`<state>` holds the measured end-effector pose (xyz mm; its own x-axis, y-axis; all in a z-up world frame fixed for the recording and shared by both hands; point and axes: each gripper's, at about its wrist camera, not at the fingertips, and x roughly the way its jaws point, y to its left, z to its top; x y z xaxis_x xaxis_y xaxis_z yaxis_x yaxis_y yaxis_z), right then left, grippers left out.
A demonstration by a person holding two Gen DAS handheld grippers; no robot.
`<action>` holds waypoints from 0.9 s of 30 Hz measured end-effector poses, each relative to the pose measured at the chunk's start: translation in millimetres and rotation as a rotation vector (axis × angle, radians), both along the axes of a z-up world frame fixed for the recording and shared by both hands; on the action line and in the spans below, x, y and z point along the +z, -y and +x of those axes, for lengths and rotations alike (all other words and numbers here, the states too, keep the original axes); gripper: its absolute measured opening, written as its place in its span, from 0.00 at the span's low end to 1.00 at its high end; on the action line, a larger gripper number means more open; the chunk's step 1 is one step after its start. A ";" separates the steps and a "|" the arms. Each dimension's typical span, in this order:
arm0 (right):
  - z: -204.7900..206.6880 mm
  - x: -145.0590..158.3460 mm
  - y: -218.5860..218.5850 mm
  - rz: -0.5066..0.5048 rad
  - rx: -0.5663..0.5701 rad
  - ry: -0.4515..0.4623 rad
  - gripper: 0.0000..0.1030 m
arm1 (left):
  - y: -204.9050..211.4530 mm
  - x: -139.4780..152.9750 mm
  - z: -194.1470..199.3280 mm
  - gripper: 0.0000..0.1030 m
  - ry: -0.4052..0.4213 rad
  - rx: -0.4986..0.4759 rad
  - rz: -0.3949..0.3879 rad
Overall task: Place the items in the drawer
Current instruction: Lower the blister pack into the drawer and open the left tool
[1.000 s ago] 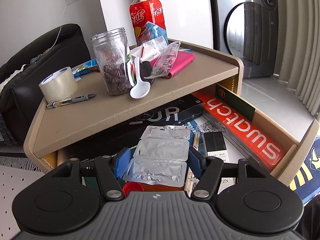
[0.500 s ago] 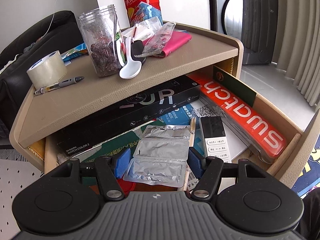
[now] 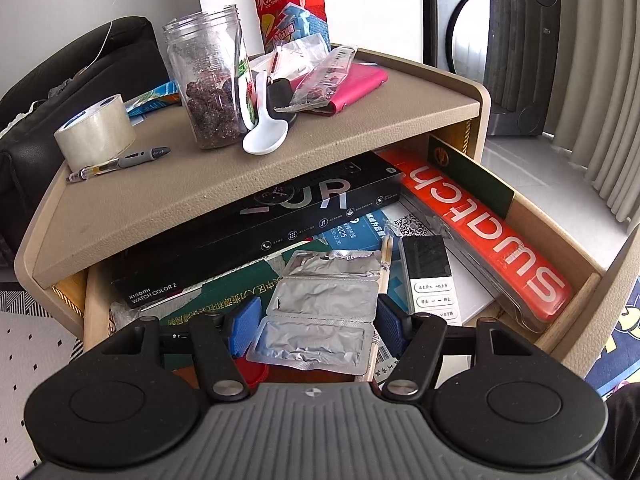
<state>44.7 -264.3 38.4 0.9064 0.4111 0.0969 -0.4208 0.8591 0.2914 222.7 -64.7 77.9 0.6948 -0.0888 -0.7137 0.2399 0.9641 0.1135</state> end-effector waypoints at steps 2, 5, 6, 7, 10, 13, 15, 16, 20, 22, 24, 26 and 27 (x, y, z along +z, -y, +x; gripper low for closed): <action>0.5 -0.7 -0.6 -0.004 -0.001 -0.001 0.47 | -0.4 0.1 -0.1 0.64 0.002 0.001 -0.003; 1.3 -1.1 -0.5 -0.004 0.000 -0.001 0.47 | -2.5 0.2 -0.9 0.64 0.008 0.007 -0.016; 1.3 -1.2 -0.5 -0.005 -0.001 0.000 0.47 | -2.9 0.3 -1.3 0.64 0.011 0.009 -0.018; 1.5 -1.3 -0.7 -0.006 -0.002 0.000 0.47 | -3.0 0.3 -1.7 0.64 0.012 0.008 -0.018; 2.2 -2.0 -1.3 -0.008 -0.002 -0.003 0.47 | -3.0 0.4 -2.0 0.64 0.014 0.008 -0.018; 2.2 -2.4 -2.1 -0.011 -0.002 -0.003 0.47 | -3.3 0.2 -1.6 0.64 0.010 0.010 -0.020; 2.1 -2.6 -2.6 -0.013 -0.002 -0.002 0.47 | -3.1 0.0 -1.3 0.64 0.009 0.009 -0.020; 2.0 -2.7 -2.7 -0.014 -0.002 -0.003 0.47 | -3.0 -0.1 -1.5 0.64 0.010 0.006 -0.021; 2.0 -3.0 -3.1 -0.014 -0.005 -0.001 0.47 | -4.1 -0.4 -1.3 0.64 0.006 0.013 -0.027; 2.0 -3.6 -3.2 -0.015 -0.005 -0.003 0.47 | -4.5 -0.5 -1.4 0.64 0.008 0.014 -0.030; 1.8 -3.9 -3.6 -0.017 -0.005 -0.003 0.47 | -4.9 -0.4 -2.5 0.64 0.016 0.014 -0.034; 1.3 -4.0 -4.0 -0.019 -0.005 -0.002 0.47 | -6.2 -0.2 -3.6 0.64 0.023 0.016 -0.042; 0.8 -4.1 -4.3 -0.020 -0.005 -0.002 0.47 | -6.6 -0.1 -3.7 0.64 0.023 0.017 -0.046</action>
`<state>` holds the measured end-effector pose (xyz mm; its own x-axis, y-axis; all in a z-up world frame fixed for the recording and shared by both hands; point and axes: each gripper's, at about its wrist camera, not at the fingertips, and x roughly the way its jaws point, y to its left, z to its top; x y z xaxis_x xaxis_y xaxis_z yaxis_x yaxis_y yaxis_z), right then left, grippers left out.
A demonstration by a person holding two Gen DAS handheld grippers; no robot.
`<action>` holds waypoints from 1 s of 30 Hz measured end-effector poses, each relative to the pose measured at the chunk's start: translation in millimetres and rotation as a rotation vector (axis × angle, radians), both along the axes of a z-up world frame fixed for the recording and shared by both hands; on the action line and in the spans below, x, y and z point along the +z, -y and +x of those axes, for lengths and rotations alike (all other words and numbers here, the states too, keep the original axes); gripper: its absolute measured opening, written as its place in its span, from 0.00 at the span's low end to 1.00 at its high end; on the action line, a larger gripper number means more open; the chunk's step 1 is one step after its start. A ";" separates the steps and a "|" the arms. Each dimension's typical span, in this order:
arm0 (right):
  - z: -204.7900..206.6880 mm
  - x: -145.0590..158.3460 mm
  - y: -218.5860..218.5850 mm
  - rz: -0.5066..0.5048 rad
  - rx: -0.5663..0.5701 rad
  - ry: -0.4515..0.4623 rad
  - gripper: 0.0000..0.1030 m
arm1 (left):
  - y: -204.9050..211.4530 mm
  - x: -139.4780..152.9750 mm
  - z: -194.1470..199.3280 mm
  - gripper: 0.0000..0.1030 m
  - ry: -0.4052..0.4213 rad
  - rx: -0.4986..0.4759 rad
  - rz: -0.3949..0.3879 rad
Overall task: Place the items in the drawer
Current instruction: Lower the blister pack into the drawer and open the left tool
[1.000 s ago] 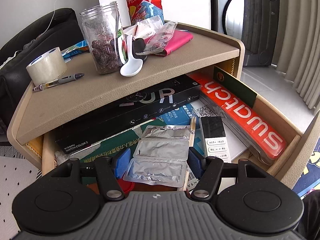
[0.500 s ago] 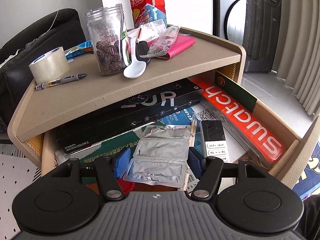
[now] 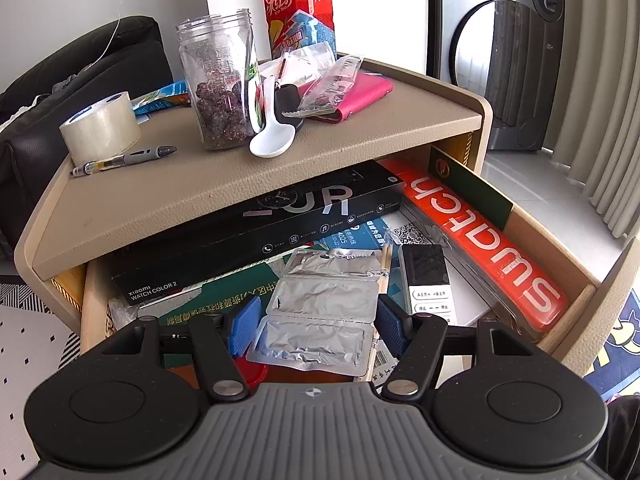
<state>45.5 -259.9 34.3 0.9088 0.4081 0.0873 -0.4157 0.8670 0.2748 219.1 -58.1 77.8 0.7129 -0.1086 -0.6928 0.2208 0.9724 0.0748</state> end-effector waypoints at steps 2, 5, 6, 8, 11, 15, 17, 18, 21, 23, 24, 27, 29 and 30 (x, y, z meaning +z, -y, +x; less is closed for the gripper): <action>-0.7 -0.2 -0.4 -0.002 0.001 0.001 0.47 | -0.6 0.2 0.3 0.64 -0.002 0.003 -0.006; -1.6 -0.3 -0.8 -0.002 0.000 0.001 0.47 | 0.6 0.1 0.7 0.64 -0.004 0.000 0.003; -2.1 -0.3 -1.2 -0.002 -0.001 0.001 0.47 | 1.2 0.1 0.3 0.64 -0.002 -0.003 0.006; -1.5 -0.6 -1.0 -0.001 -0.002 -0.002 0.47 | 1.1 0.3 -0.2 0.64 0.001 -0.005 0.004; -1.0 -0.4 -0.7 -0.001 -0.003 -0.002 0.47 | -0.5 0.6 -0.2 0.65 0.002 0.000 -0.008; -1.3 -0.3 -0.7 -0.002 -0.001 -0.003 0.47 | -1.6 1.0 -0.7 0.66 0.006 -0.001 -0.020; -1.7 -0.5 -0.9 -0.003 -0.001 -0.002 0.47 | -1.8 1.0 -0.8 0.65 0.006 -0.001 -0.022; -1.7 -0.6 -1.1 -0.003 -0.001 -0.002 0.47 | -1.6 1.1 -0.6 0.65 0.005 -0.001 -0.021; -2.4 -1.0 -2.0 -0.006 0.001 -0.002 0.47 | -0.9 1.1 -0.3 0.66 0.004 0.001 -0.014; -2.6 -1.1 -2.5 -0.007 0.002 -0.002 0.47 | -0.8 1.3 0.0 0.67 0.003 0.002 -0.013; -2.4 -1.2 -2.6 -0.008 0.003 -0.003 0.47 | -1.0 1.3 0.1 0.67 0.003 0.002 -0.014; -2.9 -1.1 -2.5 -0.008 0.003 -0.003 0.47 | -1.4 1.5 -0.1 0.67 0.005 0.004 -0.016; -3.1 -0.9 -2.3 -0.008 0.003 -0.002 0.47 | -2.0 1.6 -0.5 0.67 0.009 0.007 -0.020; -2.6 -1.0 -2.0 -0.007 0.002 -0.002 0.47 | -2.3 1.7 -0.8 0.67 0.011 0.008 -0.021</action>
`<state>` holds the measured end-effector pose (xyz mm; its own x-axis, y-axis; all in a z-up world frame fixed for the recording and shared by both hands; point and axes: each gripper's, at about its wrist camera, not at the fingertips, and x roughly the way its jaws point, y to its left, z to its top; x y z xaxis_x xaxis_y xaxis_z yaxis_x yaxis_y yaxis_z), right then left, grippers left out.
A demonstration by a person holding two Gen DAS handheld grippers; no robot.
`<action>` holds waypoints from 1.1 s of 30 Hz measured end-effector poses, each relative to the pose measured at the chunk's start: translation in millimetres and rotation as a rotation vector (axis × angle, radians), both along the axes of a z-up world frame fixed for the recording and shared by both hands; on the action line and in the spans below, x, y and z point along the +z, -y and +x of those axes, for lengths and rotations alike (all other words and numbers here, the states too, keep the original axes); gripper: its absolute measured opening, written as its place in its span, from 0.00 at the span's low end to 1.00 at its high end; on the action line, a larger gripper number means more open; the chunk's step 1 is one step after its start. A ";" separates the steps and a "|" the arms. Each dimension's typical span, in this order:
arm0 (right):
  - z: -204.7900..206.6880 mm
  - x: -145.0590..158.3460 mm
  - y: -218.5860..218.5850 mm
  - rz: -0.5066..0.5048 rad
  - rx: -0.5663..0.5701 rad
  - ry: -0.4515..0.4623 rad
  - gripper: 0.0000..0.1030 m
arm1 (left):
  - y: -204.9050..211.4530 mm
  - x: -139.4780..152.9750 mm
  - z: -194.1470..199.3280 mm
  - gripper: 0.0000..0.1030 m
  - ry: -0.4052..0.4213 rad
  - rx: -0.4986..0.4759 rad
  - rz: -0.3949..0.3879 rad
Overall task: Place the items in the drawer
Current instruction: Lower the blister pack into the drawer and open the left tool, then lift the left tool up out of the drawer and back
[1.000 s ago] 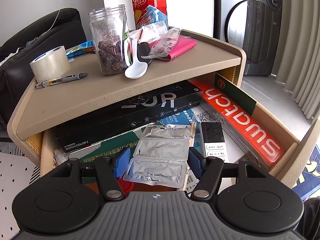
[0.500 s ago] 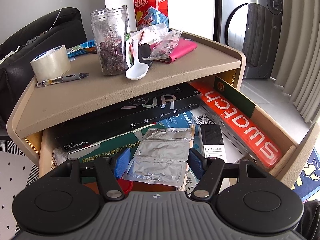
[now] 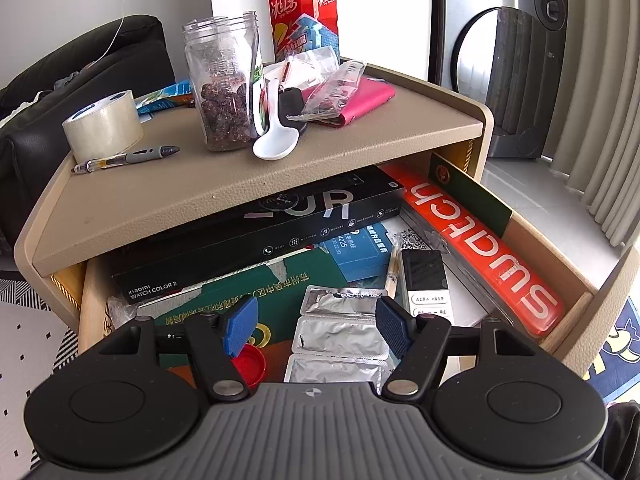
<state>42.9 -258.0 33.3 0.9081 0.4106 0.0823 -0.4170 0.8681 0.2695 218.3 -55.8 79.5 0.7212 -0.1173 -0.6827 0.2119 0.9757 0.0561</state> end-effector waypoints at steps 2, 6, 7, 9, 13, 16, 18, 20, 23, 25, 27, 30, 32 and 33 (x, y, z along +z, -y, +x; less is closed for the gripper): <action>0.5 -0.1 0.4 0.000 -0.002 -0.002 0.47 | -1.2 0.5 -1.6 0.68 0.013 0.006 -0.008; 2.0 -0.4 0.8 -0.002 -0.005 -0.003 0.47 | -4.3 2.1 -7.4 0.69 0.064 0.028 -0.030; 2.0 -0.4 0.7 -0.002 -0.006 -0.003 0.47 | -5.0 2.5 -9.5 0.69 0.082 0.035 -0.036; 2.0 -0.4 0.6 -0.004 -0.008 -0.002 0.47 | -5.6 3.1 -15.5 0.71 0.130 0.052 -0.040; 2.2 -0.3 0.1 -0.009 -0.012 0.000 0.47 | -6.1 5.6 -27.1 0.77 0.229 0.085 -0.043; 2.0 -0.4 0.3 -0.012 -0.015 0.001 0.47 | -7.4 7.4 -33.5 0.80 0.281 0.116 -0.054; 1.6 -0.4 0.4 -0.015 -0.018 0.002 0.47 | -9.1 8.2 -36.9 0.81 0.309 0.144 -0.068; 1.4 -0.4 0.6 -0.018 -0.021 0.002 0.47 | -10.4 8.6 -39.8 0.81 0.335 0.166 -0.078; 1.2 -0.5 1.4 -0.019 -0.026 0.002 0.47 | -10.6 8.7 -45.4 0.83 0.377 0.202 -0.082; 1.3 -0.6 1.6 -0.023 -0.030 0.002 0.47 | -11.4 8.4 -48.7 0.85 0.399 0.225 -0.083; 0.9 -0.8 0.7 -0.028 -0.034 0.003 0.47 | -11.7 8.4 -49.6 0.85 0.415 0.248 -0.085; 0.4 -1.1 0.7 -0.033 -0.039 0.002 0.47 | -13.8 7.4 -52.2 0.85 0.433 0.280 -0.098; 0.4 -0.9 1.1 -0.033 -0.041 0.004 0.47 | -14.7 7.0 -54.7 0.85 0.449 0.286 -0.104; 0.1 -0.8 1.4 -0.033 -0.043 0.006 0.47 | -14.3 6.9 -56.1 0.86 0.458 0.288 -0.101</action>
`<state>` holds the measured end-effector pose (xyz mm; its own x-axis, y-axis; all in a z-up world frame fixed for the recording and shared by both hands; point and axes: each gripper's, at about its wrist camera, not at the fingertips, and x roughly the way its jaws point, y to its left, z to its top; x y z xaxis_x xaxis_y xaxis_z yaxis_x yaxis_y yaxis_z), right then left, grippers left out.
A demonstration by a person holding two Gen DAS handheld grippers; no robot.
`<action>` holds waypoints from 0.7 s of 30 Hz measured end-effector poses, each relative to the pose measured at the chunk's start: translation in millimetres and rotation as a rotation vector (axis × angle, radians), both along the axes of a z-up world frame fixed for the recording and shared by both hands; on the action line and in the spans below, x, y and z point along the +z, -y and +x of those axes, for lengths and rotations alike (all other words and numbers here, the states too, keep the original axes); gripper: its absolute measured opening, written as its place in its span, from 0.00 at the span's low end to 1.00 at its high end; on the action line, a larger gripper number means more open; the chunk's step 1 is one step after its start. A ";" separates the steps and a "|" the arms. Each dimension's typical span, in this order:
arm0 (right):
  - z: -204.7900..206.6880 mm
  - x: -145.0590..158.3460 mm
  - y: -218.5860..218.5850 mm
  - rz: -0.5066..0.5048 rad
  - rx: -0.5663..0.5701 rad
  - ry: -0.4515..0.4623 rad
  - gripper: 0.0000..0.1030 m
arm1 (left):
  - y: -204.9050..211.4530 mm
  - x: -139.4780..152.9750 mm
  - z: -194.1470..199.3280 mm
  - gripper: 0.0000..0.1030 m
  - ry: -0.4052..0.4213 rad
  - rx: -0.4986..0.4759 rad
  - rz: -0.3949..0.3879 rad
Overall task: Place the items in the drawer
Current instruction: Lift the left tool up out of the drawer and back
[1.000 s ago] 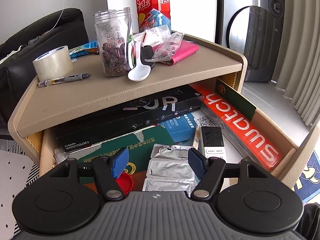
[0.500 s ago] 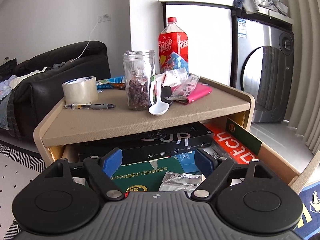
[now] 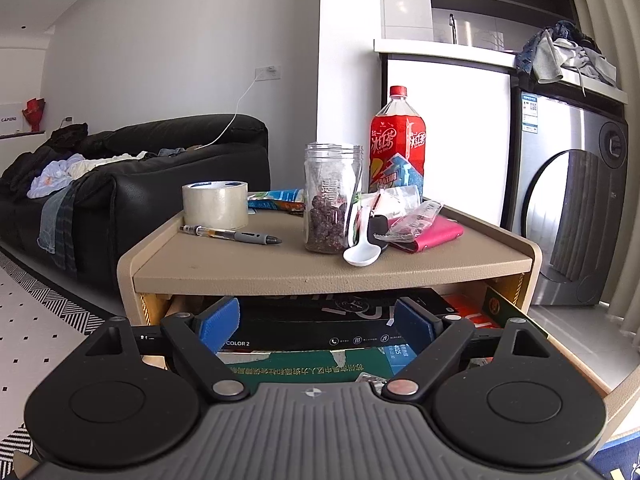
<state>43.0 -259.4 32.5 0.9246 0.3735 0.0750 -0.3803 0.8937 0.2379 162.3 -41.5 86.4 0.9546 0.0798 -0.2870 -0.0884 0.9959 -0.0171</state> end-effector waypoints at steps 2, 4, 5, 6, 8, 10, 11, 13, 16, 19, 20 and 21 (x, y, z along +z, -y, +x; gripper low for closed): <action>0.2 -0.1 0.7 0.001 -0.003 0.001 0.50 | 2.2 -0.7 -4.2 0.86 0.012 0.008 0.013; 0.4 -0.5 0.6 -0.002 -0.007 0.003 0.50 | 3.8 -2.8 -5.5 0.89 0.001 0.014 0.019; 0.9 -0.7 0.7 -0.003 -0.008 0.001 0.50 | 4.4 -5.1 -5.9 0.89 -0.011 0.016 0.021; 1.5 -0.9 0.8 -0.005 -0.009 0.000 0.50 | 5.0 -7.4 -8.7 0.89 -0.009 0.020 0.027; 2.0 -1.0 1.6 -0.004 -0.011 -0.002 0.50 | 5.7 -10.8 -17.0 0.89 0.013 0.025 0.036; 1.9 -0.8 2.2 -0.004 -0.015 0.000 0.50 | 6.2 -9.8 -31.0 0.89 0.043 0.038 0.029; 1.8 -0.8 2.6 -0.005 -0.017 0.001 0.50 | 6.8 -8.7 -38.5 0.89 0.058 0.045 0.029; 2.0 -0.8 3.2 -0.004 -0.019 0.001 0.50 | 7.9 -7.2 -52.5 0.89 0.079 0.054 0.028; 3.0 -1.2 3.8 -0.005 -0.023 0.000 0.50 | 11.2 -6.2 -75.2 0.90 0.110 0.078 0.036; 4.2 -1.6 4.1 -0.008 -0.029 0.000 0.50 | 15.9 -10.4 -98.0 0.90 0.139 0.101 0.029; 4.6 -1.7 4.1 -0.008 -0.031 0.000 0.50 | 17.2 -12.6 -104.3 0.90 0.144 0.108 0.014; 4.7 -1.6 4.7 -0.009 -0.035 0.001 0.50 | 18.3 -15.0 -109.3 0.90 0.145 0.111 -0.007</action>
<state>47.8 -264.1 30.9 0.9371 0.3415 0.0728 -0.3490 0.9087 0.2293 52.9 -59.8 71.4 0.9715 0.1852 -0.1482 -0.1936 0.9801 -0.0441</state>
